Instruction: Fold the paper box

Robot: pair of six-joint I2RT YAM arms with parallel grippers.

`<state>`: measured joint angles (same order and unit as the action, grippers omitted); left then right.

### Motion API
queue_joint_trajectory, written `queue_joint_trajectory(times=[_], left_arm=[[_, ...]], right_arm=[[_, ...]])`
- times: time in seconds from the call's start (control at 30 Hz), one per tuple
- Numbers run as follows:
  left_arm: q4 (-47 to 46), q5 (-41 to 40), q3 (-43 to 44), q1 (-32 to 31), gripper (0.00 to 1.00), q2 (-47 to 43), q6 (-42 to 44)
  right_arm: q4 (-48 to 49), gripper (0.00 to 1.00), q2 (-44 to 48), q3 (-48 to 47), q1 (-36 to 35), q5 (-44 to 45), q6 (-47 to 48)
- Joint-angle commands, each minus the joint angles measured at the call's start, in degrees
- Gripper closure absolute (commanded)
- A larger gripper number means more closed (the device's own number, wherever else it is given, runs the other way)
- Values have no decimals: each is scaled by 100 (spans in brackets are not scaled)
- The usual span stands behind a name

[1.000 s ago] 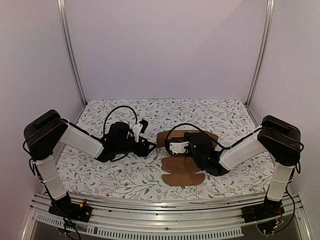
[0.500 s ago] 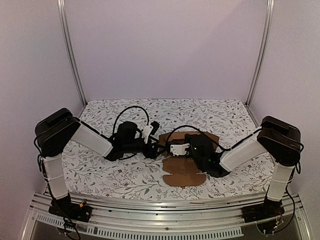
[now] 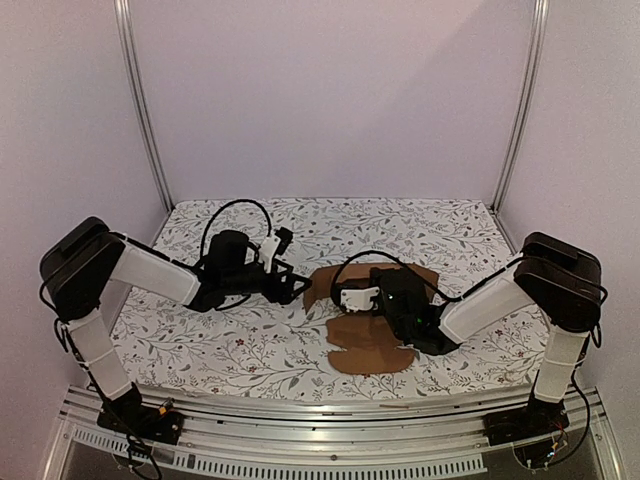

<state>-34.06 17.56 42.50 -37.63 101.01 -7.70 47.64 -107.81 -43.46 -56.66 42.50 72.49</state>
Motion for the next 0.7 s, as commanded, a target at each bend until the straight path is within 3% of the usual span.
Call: queue_joint_trajectory(times=[0.0, 0.2, 0.33, 0.47, 0.67], left_arm=[[733, 726, 690, 395, 20, 477, 19], [-30, 1849, 365, 919, 19, 164, -97], [192, 1426, 386, 1127, 19, -20, -215], [951, 787, 998, 1131, 20, 512, -225], [1747, 683, 2058, 830, 23, 1426, -19]], right_arm=[[-48, 100, 58, 62, -50, 8, -18], [-61, 100, 48, 48, -52, 21, 10], [-70, 100, 73, 33, -49, 8, 16], [-70, 100, 76, -19, -52, 4, 19], [-70, 100, 118, -5, -90, -30, 20]])
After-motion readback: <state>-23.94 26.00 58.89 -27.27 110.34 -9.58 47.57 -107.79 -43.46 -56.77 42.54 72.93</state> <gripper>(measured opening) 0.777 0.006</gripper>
